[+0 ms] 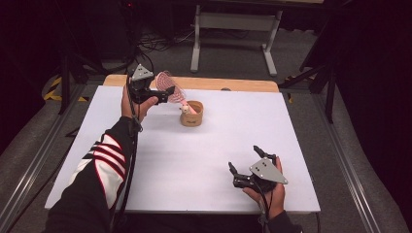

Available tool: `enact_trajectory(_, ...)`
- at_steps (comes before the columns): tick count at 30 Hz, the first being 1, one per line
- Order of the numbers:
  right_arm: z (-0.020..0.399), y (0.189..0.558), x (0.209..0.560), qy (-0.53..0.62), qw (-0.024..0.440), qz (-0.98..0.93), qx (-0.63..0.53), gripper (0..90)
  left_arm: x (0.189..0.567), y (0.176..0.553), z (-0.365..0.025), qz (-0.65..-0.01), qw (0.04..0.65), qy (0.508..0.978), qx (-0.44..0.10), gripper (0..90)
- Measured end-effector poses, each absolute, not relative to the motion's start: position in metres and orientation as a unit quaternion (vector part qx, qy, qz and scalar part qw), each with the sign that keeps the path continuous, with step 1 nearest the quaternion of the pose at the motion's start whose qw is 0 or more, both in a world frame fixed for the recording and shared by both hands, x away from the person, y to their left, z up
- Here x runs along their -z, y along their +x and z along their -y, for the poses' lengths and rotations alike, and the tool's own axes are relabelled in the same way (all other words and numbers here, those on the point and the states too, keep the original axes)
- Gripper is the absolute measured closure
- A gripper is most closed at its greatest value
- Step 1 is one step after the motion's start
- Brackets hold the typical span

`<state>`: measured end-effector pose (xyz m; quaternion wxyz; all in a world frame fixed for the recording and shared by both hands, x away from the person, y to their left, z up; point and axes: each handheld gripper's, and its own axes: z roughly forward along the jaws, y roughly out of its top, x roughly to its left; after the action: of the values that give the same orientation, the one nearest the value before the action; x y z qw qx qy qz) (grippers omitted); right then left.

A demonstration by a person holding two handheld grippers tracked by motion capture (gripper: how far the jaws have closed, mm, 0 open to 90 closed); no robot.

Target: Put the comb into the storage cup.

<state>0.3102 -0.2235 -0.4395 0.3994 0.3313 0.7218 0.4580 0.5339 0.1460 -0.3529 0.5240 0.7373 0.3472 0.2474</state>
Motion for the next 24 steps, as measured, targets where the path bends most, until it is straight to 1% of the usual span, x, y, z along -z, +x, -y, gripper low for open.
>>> enact_trajectory(5, 0.224, 0.310, 0.439, 0.331, 0.400, -0.721, -0.458, 6.4, 0.350, 0.529, -0.146, -0.334, 0.516, 0.744, -0.262, 8.4)
enact_trajectory(11, 0.223, 0.310, 0.439, 0.331, 0.400, -0.721, -0.459, 6.5, 0.346, 0.522, -0.147, -0.316, 0.519, 0.748, -0.266, 8.5)
enact_trajectory(24, 0.223, 0.309, 0.439, 0.331, 0.402, -0.720, -0.458, 6.5, 0.342, 0.511, -0.148, -0.290, 0.522, 0.759, -0.260, 8.5)
